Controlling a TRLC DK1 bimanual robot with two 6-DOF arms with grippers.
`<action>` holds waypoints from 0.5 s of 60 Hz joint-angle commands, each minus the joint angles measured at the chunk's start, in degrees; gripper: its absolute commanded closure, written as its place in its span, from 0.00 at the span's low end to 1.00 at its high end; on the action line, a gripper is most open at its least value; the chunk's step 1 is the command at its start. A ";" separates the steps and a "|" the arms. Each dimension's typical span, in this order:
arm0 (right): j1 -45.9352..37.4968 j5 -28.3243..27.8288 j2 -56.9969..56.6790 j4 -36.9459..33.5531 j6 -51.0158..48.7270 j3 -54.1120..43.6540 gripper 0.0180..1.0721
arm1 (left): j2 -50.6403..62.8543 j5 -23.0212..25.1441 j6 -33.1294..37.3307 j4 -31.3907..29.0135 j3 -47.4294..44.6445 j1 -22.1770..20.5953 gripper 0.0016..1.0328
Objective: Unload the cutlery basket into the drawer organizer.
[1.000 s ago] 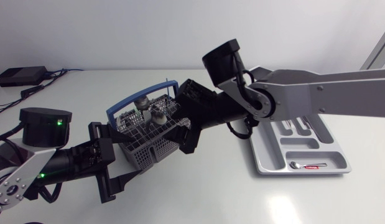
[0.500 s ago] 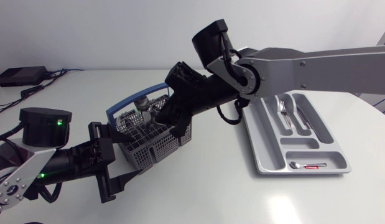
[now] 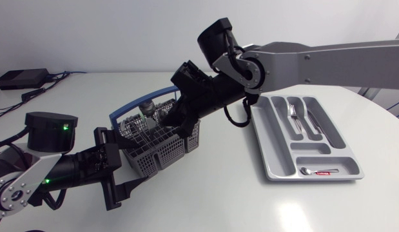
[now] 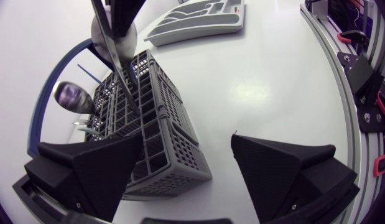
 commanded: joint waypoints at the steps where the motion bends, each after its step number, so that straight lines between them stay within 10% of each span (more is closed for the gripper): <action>1: -0.07 0.03 -0.34 -1.23 1.82 1.39 0.95 | 1.76 -0.33 -1.05 0.63 -0.41 -0.61 0.05; 30: 1.16 0.03 -4.91 -5.80 4.37 4.99 0.95 | 3.08 -2.36 -1.84 1.60 -0.15 -2.20 0.05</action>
